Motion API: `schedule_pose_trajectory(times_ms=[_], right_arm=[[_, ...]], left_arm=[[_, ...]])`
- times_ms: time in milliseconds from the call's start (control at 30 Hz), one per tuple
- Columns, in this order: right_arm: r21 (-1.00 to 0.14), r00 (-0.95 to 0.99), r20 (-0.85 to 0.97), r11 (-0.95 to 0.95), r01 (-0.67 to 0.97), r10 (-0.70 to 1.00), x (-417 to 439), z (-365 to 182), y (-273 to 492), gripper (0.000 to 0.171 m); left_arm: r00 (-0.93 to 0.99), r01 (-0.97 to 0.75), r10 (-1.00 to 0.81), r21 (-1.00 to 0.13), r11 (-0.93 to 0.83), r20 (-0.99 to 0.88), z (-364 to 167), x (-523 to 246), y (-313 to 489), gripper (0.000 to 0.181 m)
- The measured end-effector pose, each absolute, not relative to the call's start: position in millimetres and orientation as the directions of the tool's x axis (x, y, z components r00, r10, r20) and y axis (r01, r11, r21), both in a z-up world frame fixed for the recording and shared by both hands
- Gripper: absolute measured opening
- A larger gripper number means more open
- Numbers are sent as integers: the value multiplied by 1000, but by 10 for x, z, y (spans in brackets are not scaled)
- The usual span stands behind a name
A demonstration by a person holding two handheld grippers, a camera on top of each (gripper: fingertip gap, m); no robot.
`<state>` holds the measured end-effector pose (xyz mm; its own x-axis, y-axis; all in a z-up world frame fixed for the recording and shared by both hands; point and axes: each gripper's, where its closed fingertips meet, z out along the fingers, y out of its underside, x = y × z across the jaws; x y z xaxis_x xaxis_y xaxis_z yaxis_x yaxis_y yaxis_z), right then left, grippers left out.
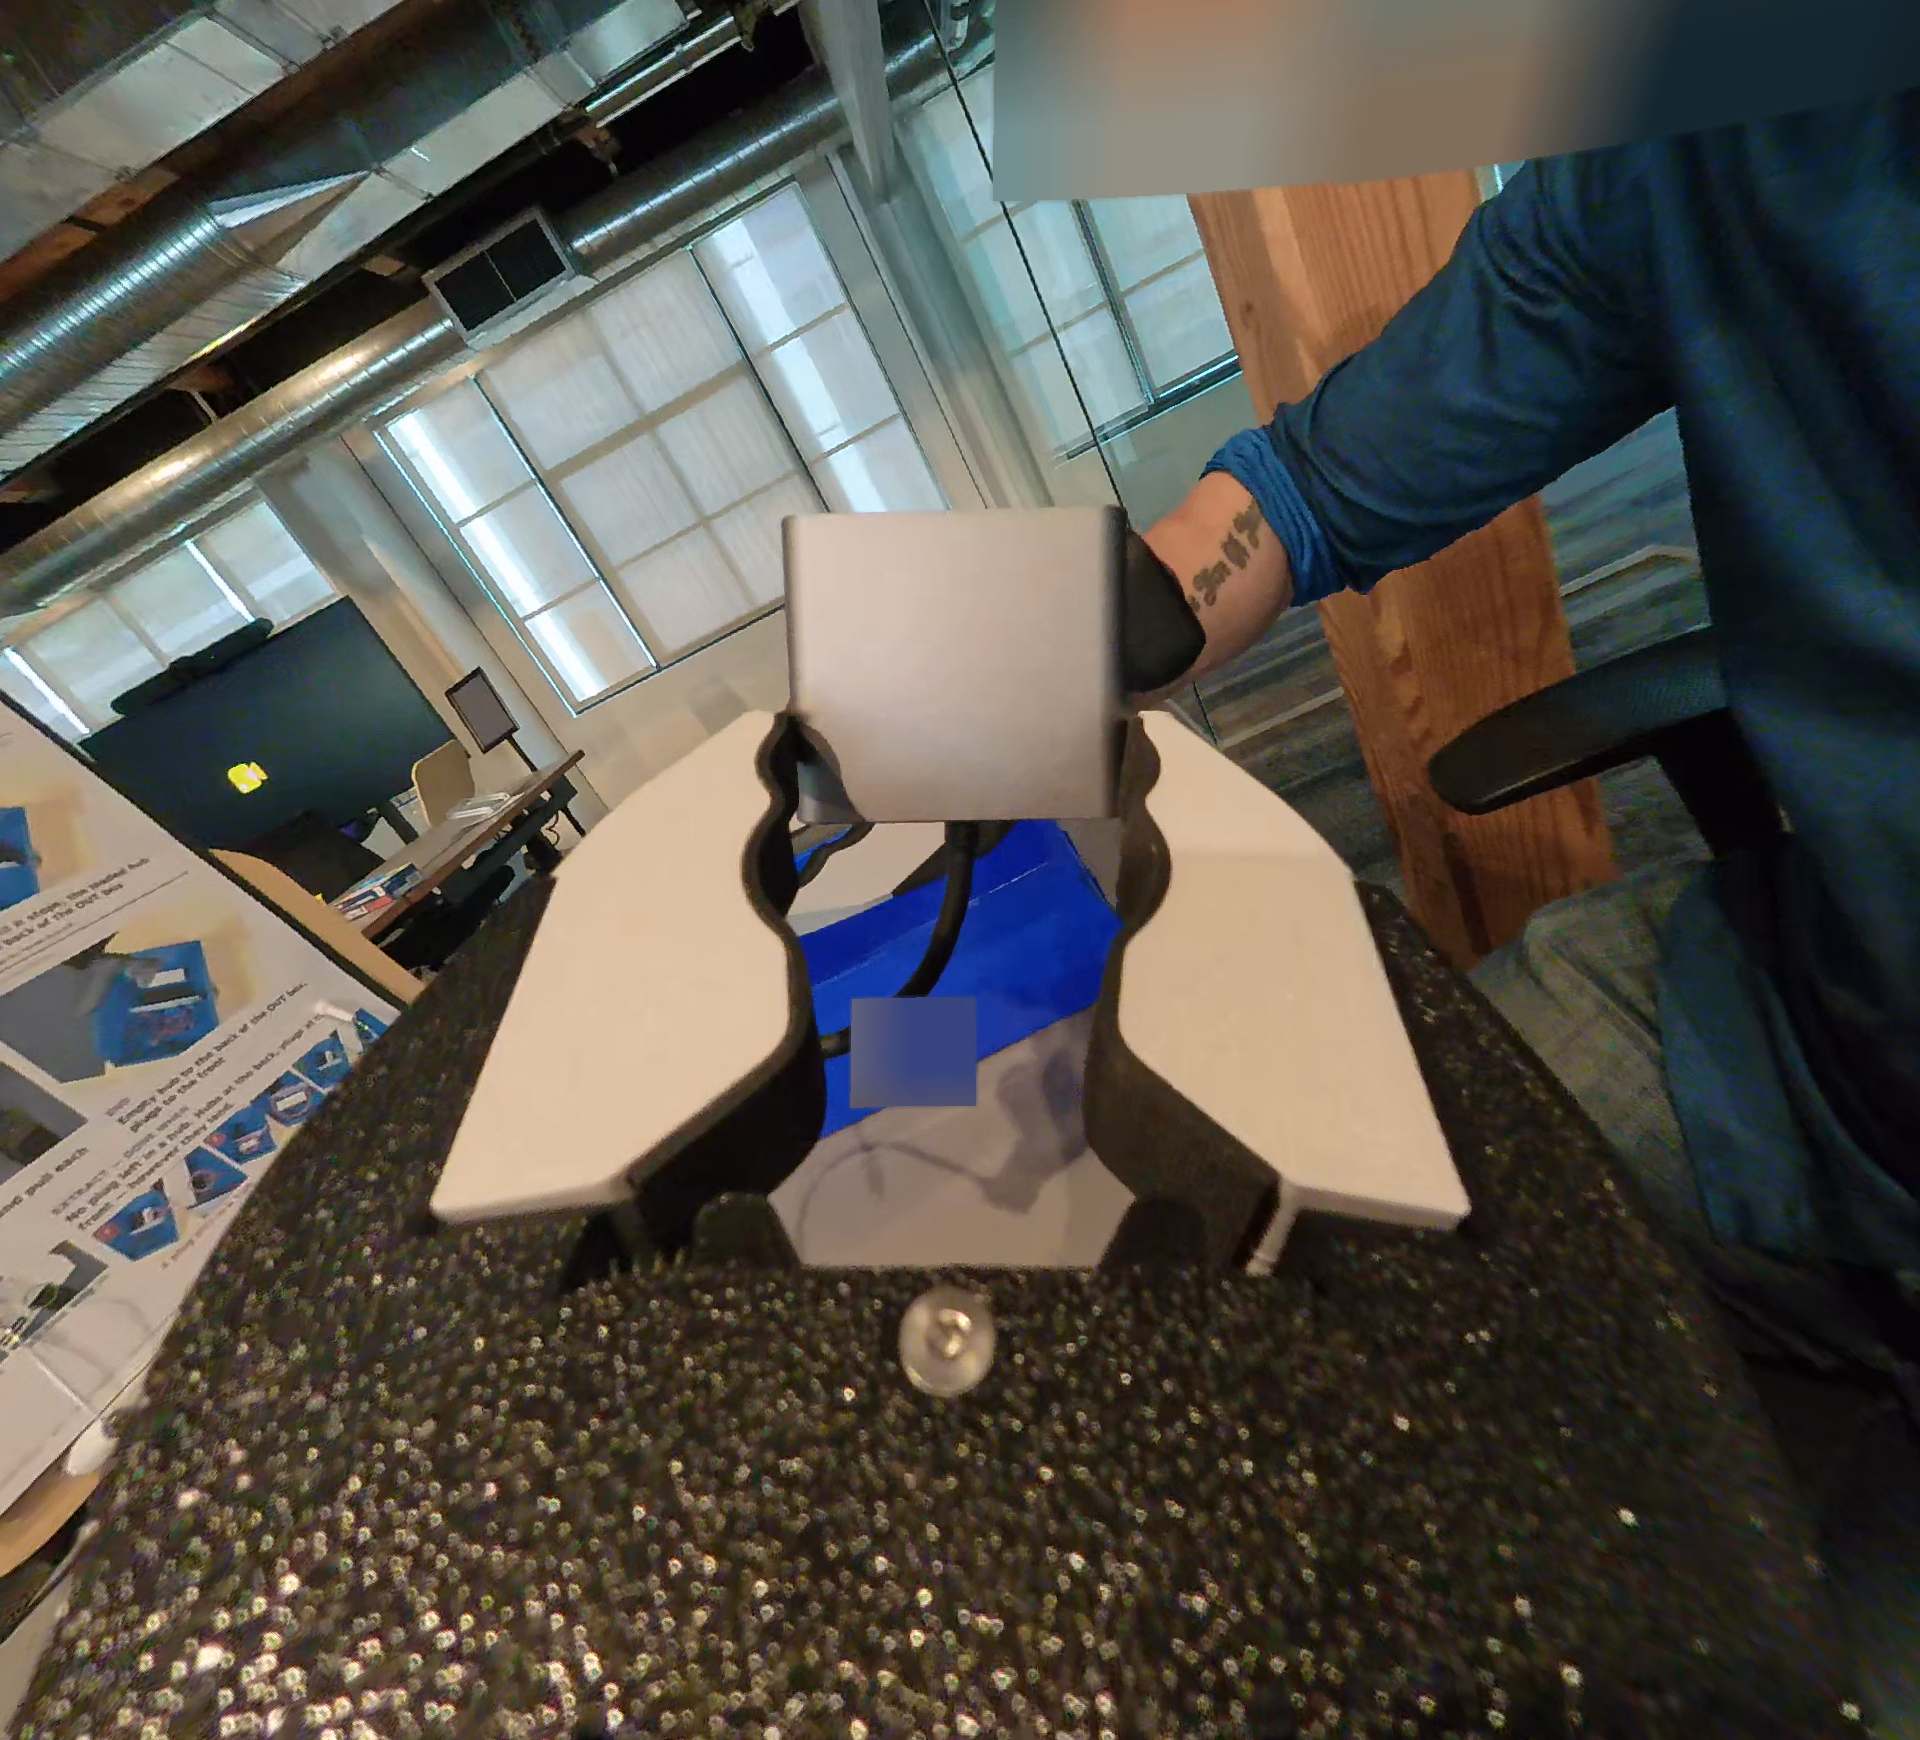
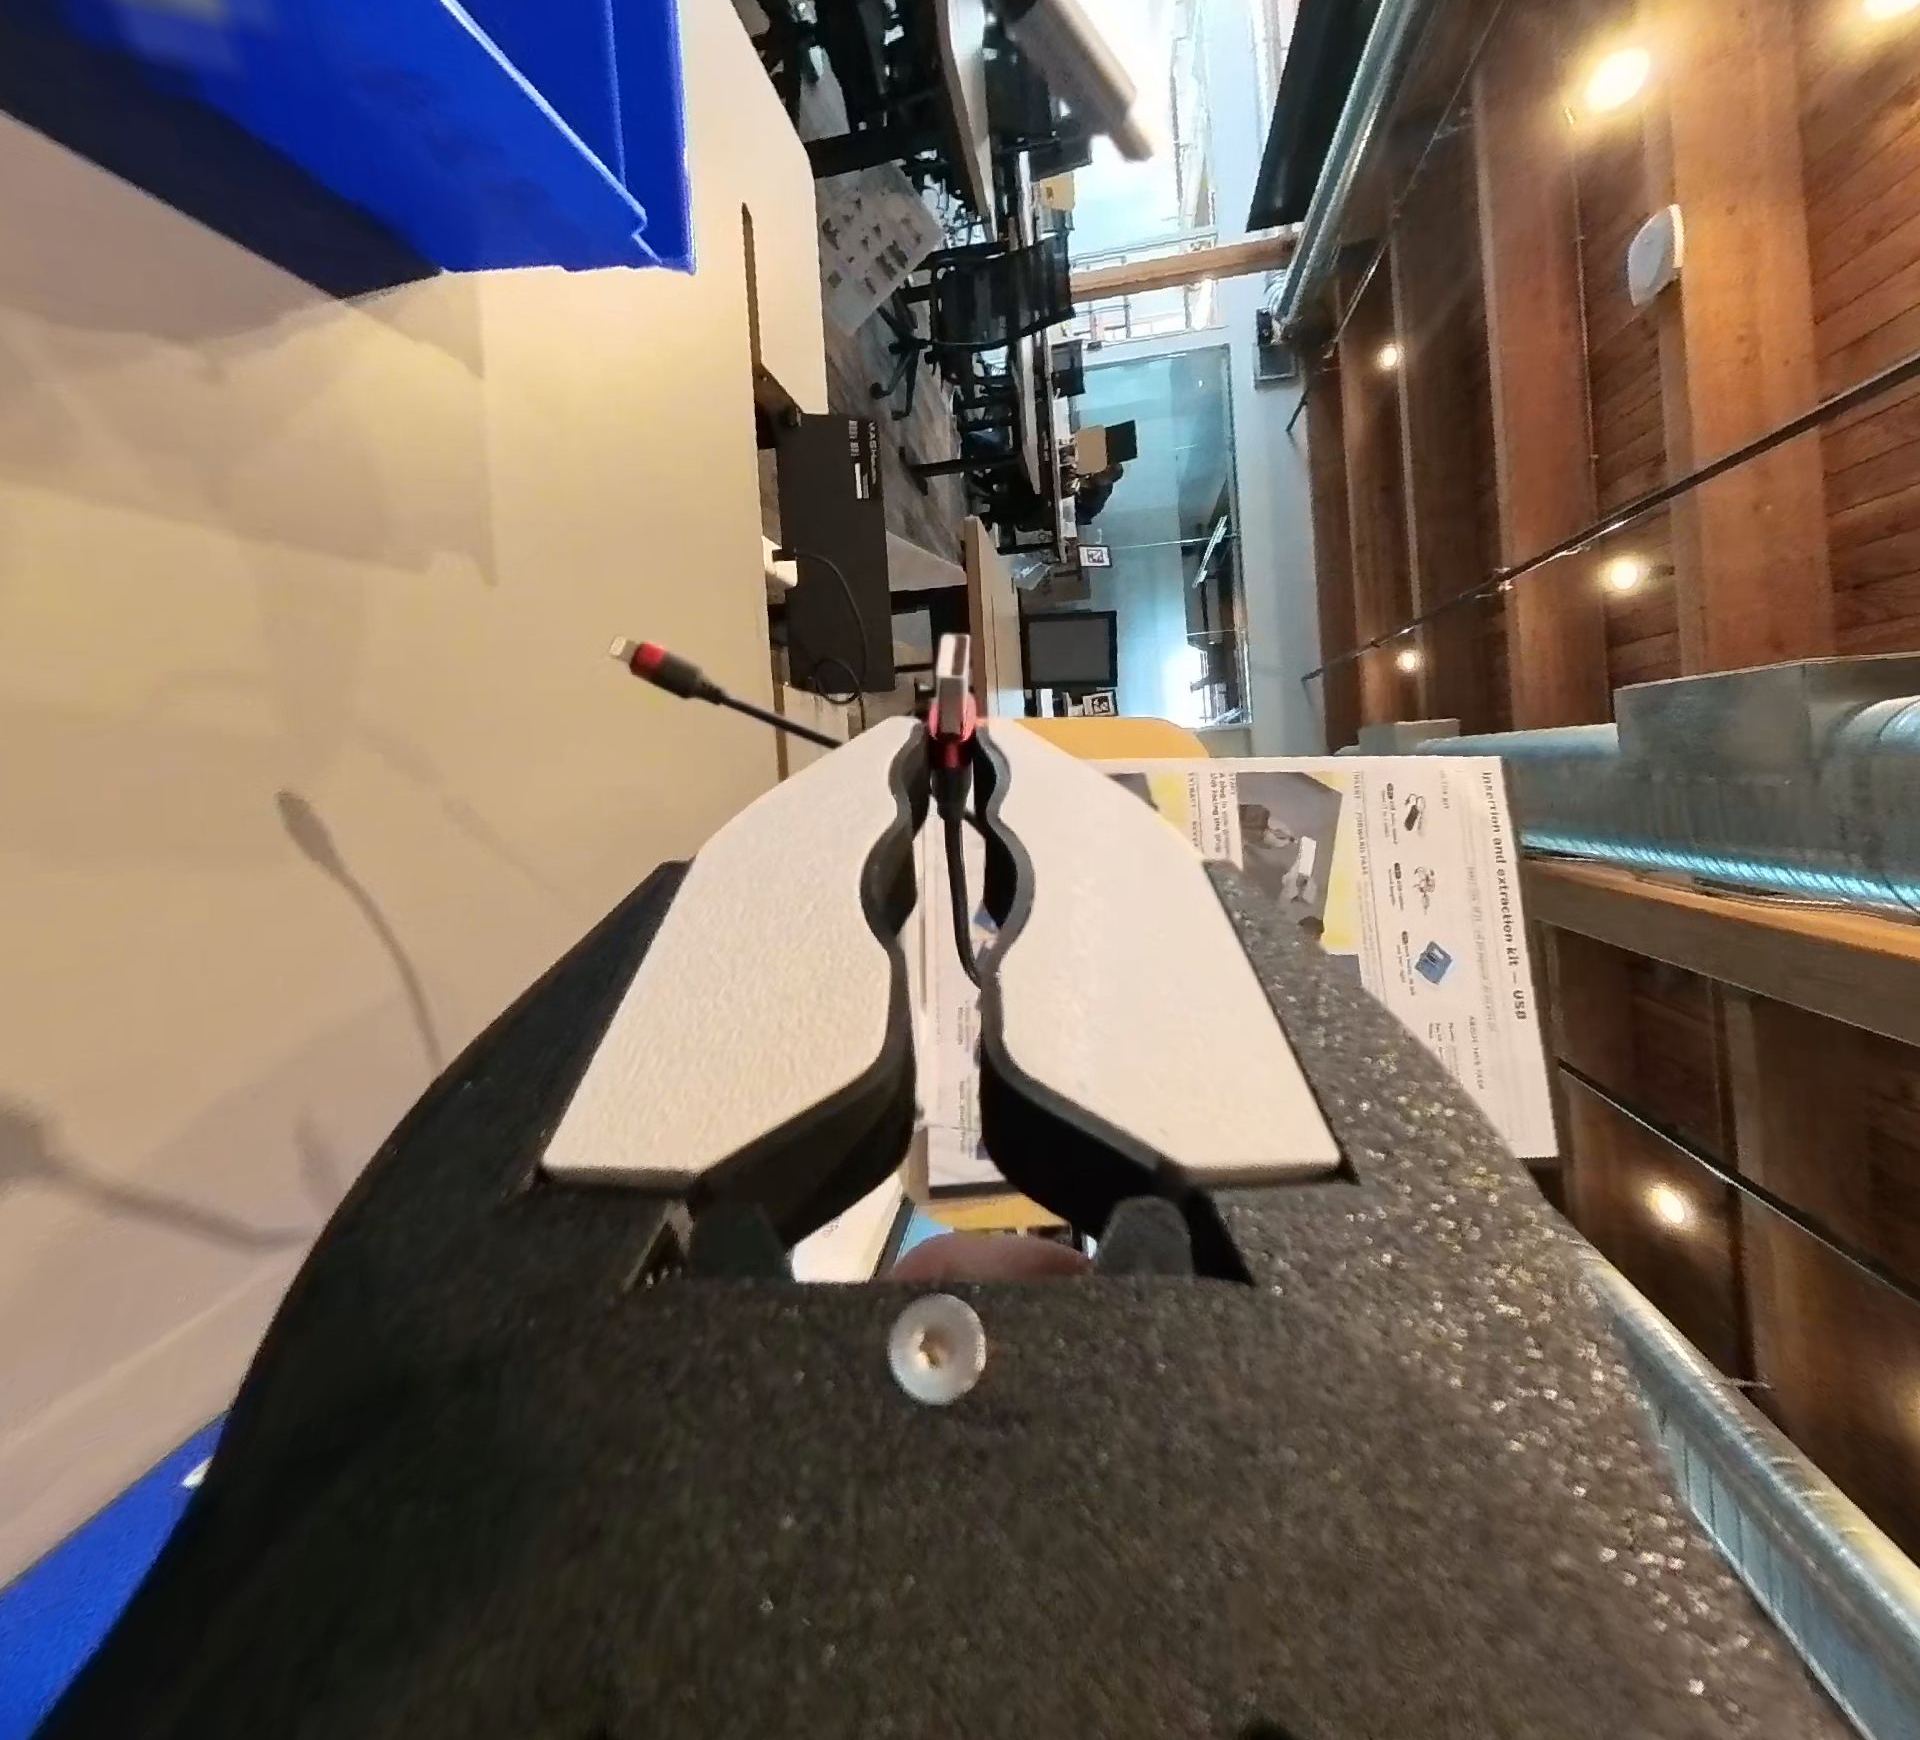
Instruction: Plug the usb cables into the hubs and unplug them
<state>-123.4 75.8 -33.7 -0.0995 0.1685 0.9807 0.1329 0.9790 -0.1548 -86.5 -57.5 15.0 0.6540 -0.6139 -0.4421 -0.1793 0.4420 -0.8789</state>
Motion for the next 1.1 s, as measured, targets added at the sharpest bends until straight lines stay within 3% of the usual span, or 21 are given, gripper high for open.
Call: schedule_pose_trajectory(times_ms=[500, 1100], right_arm=[[-229, -20, 973, 972, 43, 230, -1133, -105, 544, 6], [-219, 3, 976, 975, 28, 219, -1090, -9, 443, 7]], left_arm=[[653, -253, -571, -854, 455, -498, 108, -819, -585, 60], [678, -305, -536, -856, 418, -503, -14, -887, -488, 60]])
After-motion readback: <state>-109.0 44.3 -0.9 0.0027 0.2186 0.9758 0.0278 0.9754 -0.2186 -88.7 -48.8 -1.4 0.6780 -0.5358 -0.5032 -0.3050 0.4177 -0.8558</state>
